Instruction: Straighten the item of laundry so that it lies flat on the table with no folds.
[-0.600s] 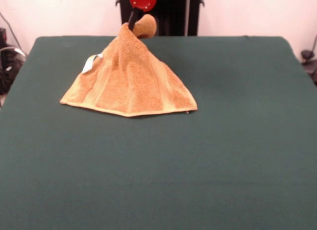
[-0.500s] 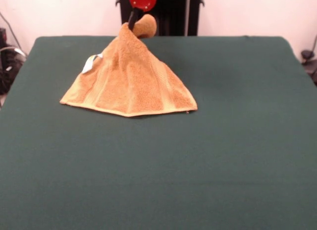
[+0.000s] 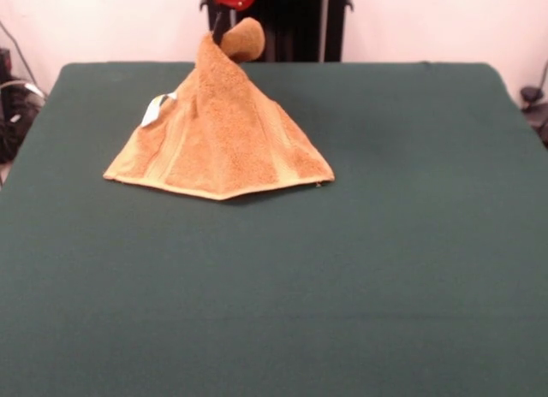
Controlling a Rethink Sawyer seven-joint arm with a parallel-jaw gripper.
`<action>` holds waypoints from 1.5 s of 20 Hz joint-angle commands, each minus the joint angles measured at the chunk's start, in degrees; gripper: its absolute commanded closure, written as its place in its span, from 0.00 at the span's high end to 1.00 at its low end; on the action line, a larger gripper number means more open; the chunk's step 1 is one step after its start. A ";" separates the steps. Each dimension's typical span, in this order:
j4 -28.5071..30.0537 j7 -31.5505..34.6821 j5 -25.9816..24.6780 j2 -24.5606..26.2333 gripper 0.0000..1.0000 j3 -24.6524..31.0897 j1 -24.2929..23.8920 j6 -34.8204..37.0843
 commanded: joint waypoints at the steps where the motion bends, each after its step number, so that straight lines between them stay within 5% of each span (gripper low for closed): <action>1: 0.27 7.76 -1.00 0.94 0.00 5.90 -0.75 3.00; 30: 2.71 14.34 1.56 1.61 0.00 12.79 -2.08 -4.22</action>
